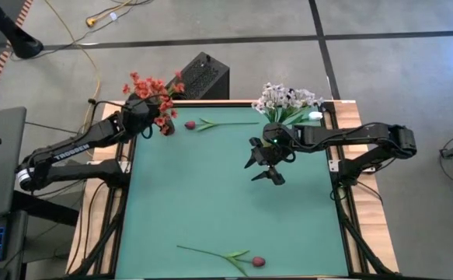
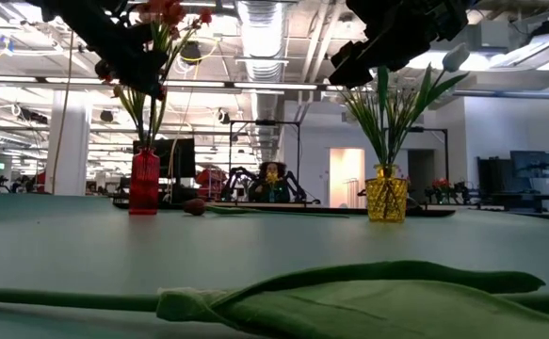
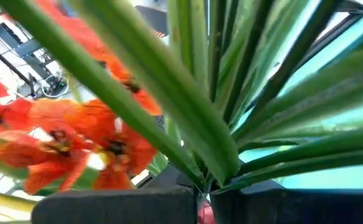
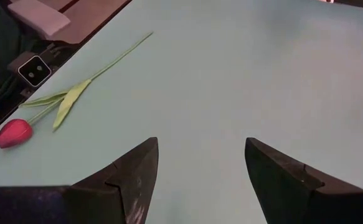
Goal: Sort flowers into vase by color
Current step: Put the orange flowers into the red flower vase
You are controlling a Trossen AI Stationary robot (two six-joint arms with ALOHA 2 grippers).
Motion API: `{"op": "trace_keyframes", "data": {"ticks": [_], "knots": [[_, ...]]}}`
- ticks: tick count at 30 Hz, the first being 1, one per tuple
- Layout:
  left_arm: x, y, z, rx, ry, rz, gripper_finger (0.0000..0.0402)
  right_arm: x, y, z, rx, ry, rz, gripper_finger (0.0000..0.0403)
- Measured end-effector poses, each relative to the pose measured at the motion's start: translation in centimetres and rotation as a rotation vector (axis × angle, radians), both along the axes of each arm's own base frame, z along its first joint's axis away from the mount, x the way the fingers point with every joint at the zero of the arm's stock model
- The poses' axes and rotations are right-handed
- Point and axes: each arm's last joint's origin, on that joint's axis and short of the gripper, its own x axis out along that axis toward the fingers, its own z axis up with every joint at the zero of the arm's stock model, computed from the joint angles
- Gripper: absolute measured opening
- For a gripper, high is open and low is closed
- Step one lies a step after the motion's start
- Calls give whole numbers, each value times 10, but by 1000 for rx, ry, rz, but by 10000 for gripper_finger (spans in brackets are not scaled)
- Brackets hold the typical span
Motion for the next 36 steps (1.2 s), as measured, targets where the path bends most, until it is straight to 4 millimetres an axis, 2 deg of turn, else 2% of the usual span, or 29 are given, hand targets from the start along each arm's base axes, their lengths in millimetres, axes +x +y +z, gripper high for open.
{"op": "trace_keyframes", "data": {"ticks": [13, 22, 25, 36], "knots": [[-3, 6, -6, -41, -6, 21, 2, 0, 1, 0, -9, -6, 10, 265], [-8, 12, -21, -110, -71, 43, 2, 1, 8, 0, -10, -7, 36, 265], [-10, 13, -29, -153, -34, 62, 2, 1, 10, 0, -11, -7, 41, 265], [-7, 19, -35, -195, -19, 67, 2, 1, 9, 0, -13, -13, 41, 265]]}}
